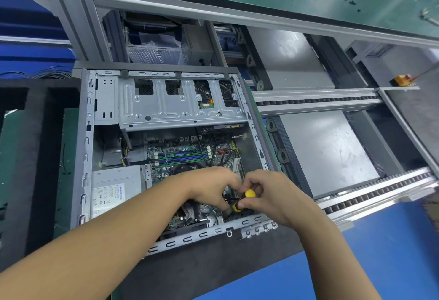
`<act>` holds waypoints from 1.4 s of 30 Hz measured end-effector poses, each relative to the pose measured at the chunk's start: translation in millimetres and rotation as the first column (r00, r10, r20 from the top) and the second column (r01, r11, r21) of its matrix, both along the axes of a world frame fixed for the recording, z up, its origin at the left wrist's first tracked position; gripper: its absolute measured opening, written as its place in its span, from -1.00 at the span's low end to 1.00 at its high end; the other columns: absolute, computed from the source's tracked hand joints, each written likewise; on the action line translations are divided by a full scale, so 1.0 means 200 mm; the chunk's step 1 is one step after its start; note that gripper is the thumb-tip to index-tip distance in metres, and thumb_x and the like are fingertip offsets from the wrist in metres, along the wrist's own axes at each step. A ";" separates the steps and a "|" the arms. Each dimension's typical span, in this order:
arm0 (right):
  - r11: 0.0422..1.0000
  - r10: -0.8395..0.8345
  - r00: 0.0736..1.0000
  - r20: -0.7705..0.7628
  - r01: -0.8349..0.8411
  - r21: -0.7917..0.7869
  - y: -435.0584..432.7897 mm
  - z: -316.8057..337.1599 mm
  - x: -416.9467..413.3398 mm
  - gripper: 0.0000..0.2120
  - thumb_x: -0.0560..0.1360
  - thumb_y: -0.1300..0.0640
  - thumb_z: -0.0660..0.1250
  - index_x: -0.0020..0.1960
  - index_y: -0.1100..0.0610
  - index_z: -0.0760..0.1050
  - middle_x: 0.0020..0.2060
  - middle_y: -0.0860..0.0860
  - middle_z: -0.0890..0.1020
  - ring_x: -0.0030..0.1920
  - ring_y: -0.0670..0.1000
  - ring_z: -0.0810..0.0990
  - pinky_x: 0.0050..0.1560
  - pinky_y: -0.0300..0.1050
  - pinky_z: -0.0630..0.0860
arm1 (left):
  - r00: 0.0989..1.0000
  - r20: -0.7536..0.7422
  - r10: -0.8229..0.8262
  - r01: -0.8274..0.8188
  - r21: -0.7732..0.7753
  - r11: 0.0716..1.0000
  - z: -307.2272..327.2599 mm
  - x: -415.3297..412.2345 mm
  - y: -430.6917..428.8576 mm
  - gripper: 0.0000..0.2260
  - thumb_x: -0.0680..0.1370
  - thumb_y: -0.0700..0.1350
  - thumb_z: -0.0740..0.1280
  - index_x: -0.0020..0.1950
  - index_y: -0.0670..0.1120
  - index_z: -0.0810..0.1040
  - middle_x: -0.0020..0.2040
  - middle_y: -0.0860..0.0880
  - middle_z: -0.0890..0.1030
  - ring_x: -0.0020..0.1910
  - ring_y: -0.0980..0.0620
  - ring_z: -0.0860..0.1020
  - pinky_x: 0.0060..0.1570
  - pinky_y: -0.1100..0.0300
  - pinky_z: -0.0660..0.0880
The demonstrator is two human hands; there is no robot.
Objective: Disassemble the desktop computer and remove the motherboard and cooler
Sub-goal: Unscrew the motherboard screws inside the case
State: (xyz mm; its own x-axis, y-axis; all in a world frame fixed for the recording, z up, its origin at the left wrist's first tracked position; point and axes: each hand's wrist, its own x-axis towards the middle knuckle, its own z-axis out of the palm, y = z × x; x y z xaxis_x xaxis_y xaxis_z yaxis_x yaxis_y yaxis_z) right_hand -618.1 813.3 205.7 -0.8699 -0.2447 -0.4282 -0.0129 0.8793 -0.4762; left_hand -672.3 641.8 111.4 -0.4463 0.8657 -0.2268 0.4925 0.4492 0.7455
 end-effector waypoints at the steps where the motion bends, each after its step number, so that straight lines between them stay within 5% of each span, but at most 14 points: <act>1: 1.000 0.013 1.000 0.006 -0.013 0.007 0.00 0.00 0.00 -0.79 0.38 0.03 0.58 -0.17 -0.07 0.54 -0.24 -0.12 0.53 -0.26 -0.18 0.47 -0.22 -0.31 0.43 | 0.998 0.055 0.004 -0.003 -0.007 1.000 0.01 0.00 0.01 -0.66 0.42 0.03 0.54 0.13 -0.01 0.61 0.09 0.03 0.60 0.10 -0.01 0.52 0.14 0.00 0.46; 5: 0.995 0.099 0.995 0.025 -0.099 -0.007 -0.02 0.01 0.00 -0.83 0.41 0.08 0.56 -0.07 -0.05 0.61 -0.17 -0.18 0.50 -0.18 -0.22 0.47 -0.14 -0.35 0.39 | 0.988 0.148 0.051 -0.054 0.011 0.998 0.01 0.00 0.04 -0.80 0.39 0.02 0.57 -0.10 -0.02 0.65 -0.32 0.06 0.55 -0.28 0.02 0.50 -0.24 0.13 0.47; 9: 0.989 0.143 0.986 0.081 -0.145 0.027 -0.01 0.03 -0.01 -0.86 0.46 0.07 0.50 -0.04 -0.13 0.62 -0.07 -0.16 0.46 -0.11 -0.18 0.52 0.00 -0.24 0.46 | 0.987 0.143 0.070 -0.075 0.029 0.997 -0.01 0.01 0.06 -0.80 0.37 0.05 0.58 -0.22 0.01 0.61 -0.45 0.12 0.49 -0.45 0.16 0.40 -0.41 0.24 0.34; 11: 0.996 0.071 0.996 0.048 -0.073 0.043 -0.01 0.04 0.00 -0.87 0.45 -0.08 0.48 -0.02 -0.11 0.62 -0.05 -0.13 0.49 -0.11 -0.14 0.55 0.03 -0.17 0.51 | 0.990 0.116 0.081 -0.086 0.036 0.996 -0.01 0.01 0.06 -0.75 0.37 0.05 0.58 -0.26 -0.05 0.58 -0.45 0.08 0.47 -0.47 0.15 0.39 -0.43 0.22 0.33; 16: 0.955 -0.131 0.991 0.012 0.122 0.270 -0.06 0.06 0.02 -0.63 0.42 -0.25 0.45 -0.16 0.05 0.48 -0.25 -0.06 0.57 -0.26 -0.04 0.53 -0.31 -0.13 0.41 | 0.995 0.072 0.074 -0.077 0.047 0.996 -0.03 0.01 0.09 -0.71 0.37 0.03 0.59 -0.18 -0.08 0.53 -0.31 0.02 0.58 -0.32 0.08 0.51 -0.29 0.15 0.43; 22: 0.966 -0.028 1.000 0.006 0.026 0.258 -0.07 0.11 0.03 -0.91 0.46 0.10 0.42 -0.10 0.02 0.51 -0.17 -0.07 0.53 -0.17 -0.05 0.52 -0.22 -0.17 0.46 | 0.958 0.280 0.056 -0.076 0.060 0.995 -0.02 -0.04 0.06 -0.76 0.39 -0.10 0.58 -0.13 0.13 0.56 -0.24 0.20 0.65 -0.26 0.34 0.57 -0.27 0.48 0.39; 27: 0.971 0.011 0.996 0.088 -0.031 0.239 -0.09 0.12 0.04 -0.72 0.46 0.23 0.38 -0.10 -0.18 0.53 -0.06 -0.06 0.47 -0.08 -0.03 0.54 0.02 -0.10 0.51 | 0.975 0.210 0.074 -0.088 0.055 0.995 -0.03 -0.03 0.07 -0.76 0.36 -0.08 0.61 -0.22 0.04 0.55 -0.37 0.23 0.58 -0.36 0.38 0.51 -0.37 0.49 0.32; 30: 0.975 -0.098 0.994 0.046 0.087 0.203 -0.10 0.12 0.05 -0.95 0.46 0.01 0.42 -0.12 -0.10 0.54 -0.13 -0.09 0.52 -0.18 -0.11 0.53 -0.16 -0.16 0.49 | 0.981 0.186 0.062 -0.076 0.068 0.995 -0.03 -0.01 0.08 -0.74 0.35 -0.06 0.61 -0.20 0.05 0.52 -0.34 0.17 0.59 -0.34 0.28 0.52 -0.32 0.33 0.41; 35: 0.929 -0.228 0.972 -0.062 0.237 0.285 -0.15 0.08 0.04 -0.74 0.45 -0.06 0.44 -0.14 0.11 0.47 -0.23 0.00 0.58 -0.22 0.03 0.56 -0.38 -0.17 0.34 | 0.984 0.172 0.044 -0.059 0.084 0.995 -0.01 -0.01 0.08 -0.64 0.38 -0.07 0.59 0.08 -0.10 0.56 -0.17 -0.02 0.64 -0.17 0.02 0.60 -0.13 0.03 0.56; 42: 0.970 -0.084 0.996 0.034 0.074 0.231 -0.15 0.09 0.02 -0.85 0.50 0.16 0.40 -0.09 -0.07 0.48 -0.07 -0.08 0.44 -0.08 -0.02 0.49 -0.08 -0.15 0.45 | 0.990 0.143 0.018 -0.019 0.008 1.000 -0.03 -0.04 0.08 -0.76 0.42 -0.05 0.56 -0.24 0.03 0.49 -0.30 0.14 0.54 -0.36 0.28 0.48 -0.40 0.42 0.30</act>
